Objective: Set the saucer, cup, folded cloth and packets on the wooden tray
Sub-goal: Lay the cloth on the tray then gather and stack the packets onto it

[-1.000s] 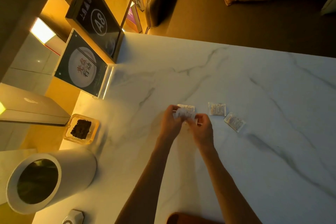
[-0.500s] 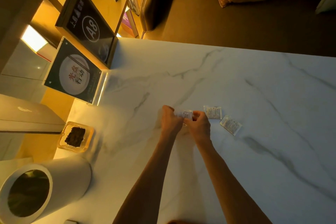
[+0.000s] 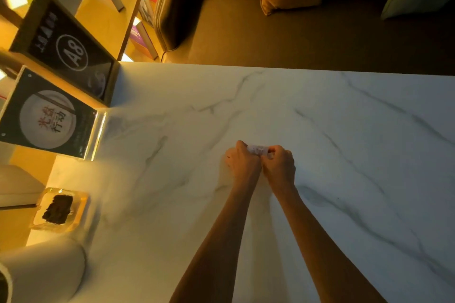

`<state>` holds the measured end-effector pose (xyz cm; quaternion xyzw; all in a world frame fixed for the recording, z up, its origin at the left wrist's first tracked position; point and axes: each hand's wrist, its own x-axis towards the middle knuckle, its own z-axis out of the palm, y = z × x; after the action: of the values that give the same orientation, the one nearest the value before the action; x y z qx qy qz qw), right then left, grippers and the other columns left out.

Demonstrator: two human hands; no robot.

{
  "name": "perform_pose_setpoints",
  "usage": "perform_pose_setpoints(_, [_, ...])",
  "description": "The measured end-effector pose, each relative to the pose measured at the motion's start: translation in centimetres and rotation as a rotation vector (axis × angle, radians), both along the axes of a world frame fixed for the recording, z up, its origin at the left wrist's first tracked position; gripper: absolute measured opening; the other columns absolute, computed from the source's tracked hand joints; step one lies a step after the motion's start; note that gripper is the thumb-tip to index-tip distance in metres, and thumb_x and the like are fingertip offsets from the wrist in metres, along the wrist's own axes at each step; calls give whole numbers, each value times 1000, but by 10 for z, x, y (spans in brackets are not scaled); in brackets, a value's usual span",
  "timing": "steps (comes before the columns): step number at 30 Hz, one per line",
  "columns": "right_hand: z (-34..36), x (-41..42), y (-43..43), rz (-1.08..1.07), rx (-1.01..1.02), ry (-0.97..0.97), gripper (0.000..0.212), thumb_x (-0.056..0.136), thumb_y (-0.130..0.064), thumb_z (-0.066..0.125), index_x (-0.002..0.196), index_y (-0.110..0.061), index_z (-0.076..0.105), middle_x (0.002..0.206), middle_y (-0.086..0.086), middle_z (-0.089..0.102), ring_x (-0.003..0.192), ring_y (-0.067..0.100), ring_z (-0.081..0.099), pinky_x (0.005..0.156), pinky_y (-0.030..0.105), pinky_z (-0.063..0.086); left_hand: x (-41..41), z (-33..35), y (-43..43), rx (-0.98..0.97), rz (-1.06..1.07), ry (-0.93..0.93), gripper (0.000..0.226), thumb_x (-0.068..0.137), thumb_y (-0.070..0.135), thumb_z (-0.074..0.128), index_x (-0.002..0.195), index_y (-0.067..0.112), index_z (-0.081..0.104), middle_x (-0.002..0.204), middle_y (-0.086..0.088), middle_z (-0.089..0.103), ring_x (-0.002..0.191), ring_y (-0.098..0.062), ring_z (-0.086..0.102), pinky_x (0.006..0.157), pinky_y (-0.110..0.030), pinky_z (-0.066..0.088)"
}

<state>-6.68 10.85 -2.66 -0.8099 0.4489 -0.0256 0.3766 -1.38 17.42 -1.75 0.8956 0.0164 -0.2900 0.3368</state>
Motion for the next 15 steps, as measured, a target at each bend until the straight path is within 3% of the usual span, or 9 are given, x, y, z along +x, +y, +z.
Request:
perform_pose_setpoints(2, [-3,0,-3,18,29,-7,39,93,-37,59,107,-1,65,105,16,71,93,31,67,81,36,54,2,0,0,10,-2,8,20,90,16,55,108,7,56,108,-13,63,101,-31,59,89,-43,51])
perform_pose_setpoints(6, [-6,-2,-9,47,72,-39,37,89,-32,65,112,-4,61,110,14,69,97,28,66,84,34,53,5,0,5,-136,53,90,19,88,18,62,103,11,53,97,-10,65,87,-25,62,66,-36,50])
perform_pose_setpoints(10, [-2,-22,-18,-30,113,-122,36,87,-31,69,113,-7,60,108,10,68,89,17,60,77,24,46,-1,5,4,-296,4,155,26,88,15,68,108,8,52,101,-19,66,92,-36,65,76,-51,56])
perform_pose_setpoints(13, [0,-52,-29,-128,143,-180,38,82,-26,74,110,-3,60,104,11,67,87,16,58,72,17,45,-13,6,-6,-352,-83,187,32,82,15,74,107,7,55,102,-22,66,93,-39,66,77,-54,56])
perform_pose_setpoints(15, [-1,-69,-32,-214,196,-190,37,82,-21,75,109,-1,59,102,12,67,88,22,61,73,23,49,-22,6,-16,-329,-162,214,33,80,14,76,107,8,57,105,-19,65,95,-36,65,81,-53,57])
